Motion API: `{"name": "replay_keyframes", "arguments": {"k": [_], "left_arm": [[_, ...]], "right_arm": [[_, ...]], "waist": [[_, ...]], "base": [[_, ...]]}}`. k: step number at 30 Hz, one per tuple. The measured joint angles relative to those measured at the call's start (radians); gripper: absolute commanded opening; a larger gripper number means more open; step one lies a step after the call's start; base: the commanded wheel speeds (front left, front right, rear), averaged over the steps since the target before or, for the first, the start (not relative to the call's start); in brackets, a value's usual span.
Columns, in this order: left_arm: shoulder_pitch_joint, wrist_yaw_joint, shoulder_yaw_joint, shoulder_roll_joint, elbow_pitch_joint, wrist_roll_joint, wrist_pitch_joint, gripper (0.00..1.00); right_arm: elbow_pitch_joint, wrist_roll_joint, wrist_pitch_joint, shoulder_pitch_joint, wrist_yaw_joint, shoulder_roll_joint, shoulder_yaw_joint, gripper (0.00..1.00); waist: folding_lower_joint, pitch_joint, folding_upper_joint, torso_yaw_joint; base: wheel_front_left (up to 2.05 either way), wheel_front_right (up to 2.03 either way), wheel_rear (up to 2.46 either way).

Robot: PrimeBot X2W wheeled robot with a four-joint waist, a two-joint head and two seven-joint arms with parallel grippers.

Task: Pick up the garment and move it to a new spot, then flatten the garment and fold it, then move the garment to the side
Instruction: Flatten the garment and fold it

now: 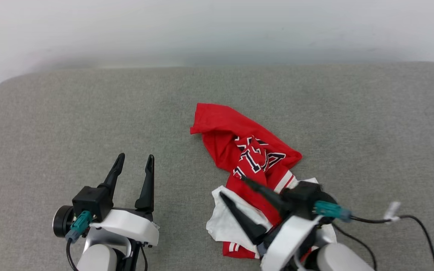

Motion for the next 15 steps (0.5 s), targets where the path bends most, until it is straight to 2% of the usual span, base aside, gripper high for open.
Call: {"name": "replay_keyframes", "arguments": {"k": [6,10,15], "left_arm": [[0.019,0.002,-0.007,0.006,0.002,0.006,0.000,1.00],[0.034,0.004,-0.014,0.007,0.003,0.006,0.004,1.00],[0.046,0.004,-0.026,0.012,-0.001,0.006,0.021,1.00]], "right_arm": [[-0.051,-0.122,-0.076,0.084,0.000,0.032,-0.239,1.00],[-0.082,-0.187,-0.085,0.140,0.000,0.051,-0.405,1.00],[-0.134,-0.240,-0.079,0.202,0.000,0.064,-0.566,1.00]], "waist": [[-0.0001,-0.043,0.0000,-0.023],[-0.0001,-0.064,0.0000,-0.035],[-0.0001,-0.082,0.0000,-0.050]], "base": [[0.00,0.00,0.00],[0.00,0.00,0.00],[0.00,0.00,0.00]]}}
